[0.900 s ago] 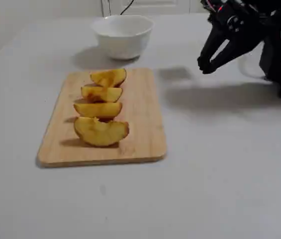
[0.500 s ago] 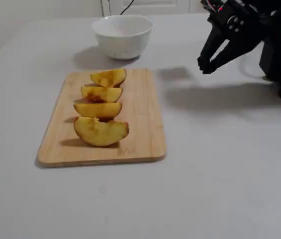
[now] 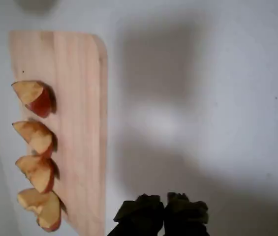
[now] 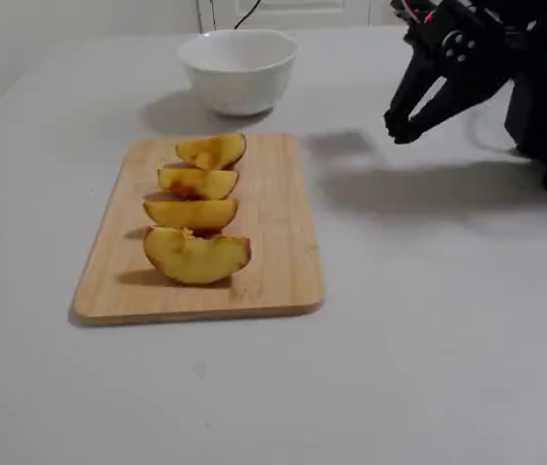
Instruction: Pick up the leftmost apple slice from the cutting board and place it into the bowl
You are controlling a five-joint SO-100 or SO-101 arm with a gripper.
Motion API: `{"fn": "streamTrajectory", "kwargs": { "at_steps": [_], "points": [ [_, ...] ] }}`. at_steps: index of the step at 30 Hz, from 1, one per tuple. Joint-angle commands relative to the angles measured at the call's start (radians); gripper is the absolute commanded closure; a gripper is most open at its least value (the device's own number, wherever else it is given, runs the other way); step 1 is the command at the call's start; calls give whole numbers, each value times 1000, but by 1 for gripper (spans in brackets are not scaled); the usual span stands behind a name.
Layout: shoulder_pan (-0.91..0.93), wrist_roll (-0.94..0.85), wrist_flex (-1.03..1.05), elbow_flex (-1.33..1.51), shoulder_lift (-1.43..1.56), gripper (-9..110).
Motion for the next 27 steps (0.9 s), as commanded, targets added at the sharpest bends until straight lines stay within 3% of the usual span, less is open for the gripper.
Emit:
{"fn": "streamTrajectory", "kwargs": {
  "at_steps": [1,27],
  "points": [
    [9,8,-23,-5,11,101],
    [2,-6,-71,8,11,101]
  ]
}}
